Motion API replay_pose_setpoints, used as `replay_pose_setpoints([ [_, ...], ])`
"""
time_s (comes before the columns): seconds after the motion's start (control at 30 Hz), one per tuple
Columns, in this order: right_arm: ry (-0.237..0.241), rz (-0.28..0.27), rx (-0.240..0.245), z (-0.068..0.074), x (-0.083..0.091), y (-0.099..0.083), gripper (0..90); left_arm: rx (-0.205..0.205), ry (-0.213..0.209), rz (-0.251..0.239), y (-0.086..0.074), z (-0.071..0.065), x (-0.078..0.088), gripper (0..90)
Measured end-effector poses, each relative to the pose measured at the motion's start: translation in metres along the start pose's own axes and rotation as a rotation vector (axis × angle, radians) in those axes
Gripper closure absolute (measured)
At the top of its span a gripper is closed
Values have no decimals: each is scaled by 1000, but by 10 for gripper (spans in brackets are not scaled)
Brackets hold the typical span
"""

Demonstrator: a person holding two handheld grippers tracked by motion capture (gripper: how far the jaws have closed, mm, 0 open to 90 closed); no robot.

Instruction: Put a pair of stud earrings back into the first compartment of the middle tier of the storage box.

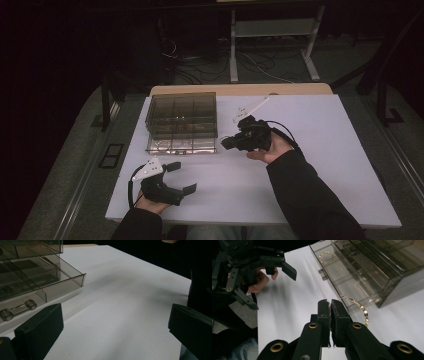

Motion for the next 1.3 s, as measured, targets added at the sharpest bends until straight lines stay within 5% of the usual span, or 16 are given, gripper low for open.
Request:
replay_pose_setpoints([
  [1.3,66,55,120,14,-63,82,851,11,-6,-6,0,0,1,0],
])
Point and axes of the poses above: each handheld gripper's, and its own axes: x roughly backward along the jaws, y roughly out of its top, z roughly to its left, the point moved 9 cm from there along -x, roughly forward along the jaws, and after that the axes turned 9 degrees about z, right-handed, at the moved point
